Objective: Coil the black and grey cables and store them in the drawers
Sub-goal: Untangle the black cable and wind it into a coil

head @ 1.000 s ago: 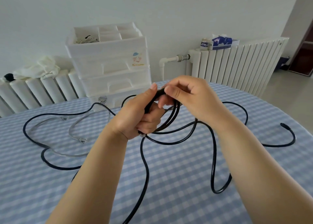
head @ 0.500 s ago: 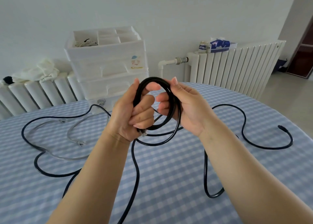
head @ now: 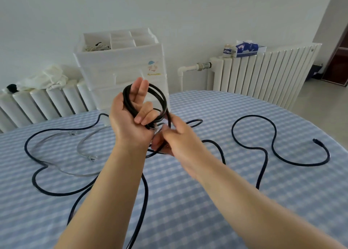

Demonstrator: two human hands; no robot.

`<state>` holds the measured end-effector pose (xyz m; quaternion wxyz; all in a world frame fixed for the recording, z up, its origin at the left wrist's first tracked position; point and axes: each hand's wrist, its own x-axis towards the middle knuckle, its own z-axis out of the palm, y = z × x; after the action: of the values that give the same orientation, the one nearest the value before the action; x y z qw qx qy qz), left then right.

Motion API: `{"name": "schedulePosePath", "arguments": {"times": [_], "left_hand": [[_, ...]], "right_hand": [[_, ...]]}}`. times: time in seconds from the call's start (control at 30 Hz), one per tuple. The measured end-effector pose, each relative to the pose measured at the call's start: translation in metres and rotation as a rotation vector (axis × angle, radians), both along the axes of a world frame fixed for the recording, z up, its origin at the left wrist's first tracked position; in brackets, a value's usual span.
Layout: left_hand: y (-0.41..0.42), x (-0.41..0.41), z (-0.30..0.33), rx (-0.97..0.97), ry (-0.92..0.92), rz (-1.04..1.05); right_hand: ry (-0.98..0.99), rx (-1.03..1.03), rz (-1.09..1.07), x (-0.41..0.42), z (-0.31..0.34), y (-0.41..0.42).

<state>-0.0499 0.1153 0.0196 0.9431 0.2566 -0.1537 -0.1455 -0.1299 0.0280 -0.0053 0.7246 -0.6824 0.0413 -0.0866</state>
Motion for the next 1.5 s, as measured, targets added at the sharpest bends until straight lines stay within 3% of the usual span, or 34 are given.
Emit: {"name": "schedulePosePath", "arguments": {"times": [0.17, 0.33, 0.47, 0.63, 0.9, 1.07, 1.17, 1.27, 1.37, 1.5], "left_hand": [[0.009, 0.005, 0.003, -0.021, 0.054, 0.175], [0.012, 0.000, 0.006, 0.039, 0.112, 0.354], [0.011, -0.003, 0.007, 0.088, 0.078, 0.447], [0.000, -0.009, -0.002, 0.313, -0.212, 0.629], [-0.011, -0.007, -0.019, 0.765, -0.804, 0.830], [-0.012, -0.001, -0.024, 1.068, -0.917, 0.815], [-0.011, -0.003, -0.024, 1.128, -0.961, 0.748], [-0.008, -0.003, -0.023, 1.160, -0.953, 0.692], [-0.007, 0.000, -0.022, 1.147, -0.801, 0.642], [-0.009, 0.002, -0.019, 1.016, -0.508, 0.654]], "right_hand": [[0.091, -0.068, 0.126, -0.008, -0.020, 0.028], [0.052, -0.144, -0.088, -0.004, -0.025, 0.025], [0.005, -0.466, -0.247, -0.012, -0.013, 0.007], [0.062, -0.808, -0.108, -0.018, -0.001, 0.003], [0.002, -0.950, -0.030, -0.023, 0.006, 0.006], [-0.060, -0.978, -0.063, -0.023, 0.009, -0.001], [-0.066, -0.906, -0.011, -0.020, 0.013, -0.008], [-0.046, -0.665, 0.144, -0.017, 0.017, -0.019], [-0.046, -0.468, 0.247, -0.014, 0.018, -0.024], [0.048, -0.028, 0.378, -0.014, 0.016, -0.025]]}}
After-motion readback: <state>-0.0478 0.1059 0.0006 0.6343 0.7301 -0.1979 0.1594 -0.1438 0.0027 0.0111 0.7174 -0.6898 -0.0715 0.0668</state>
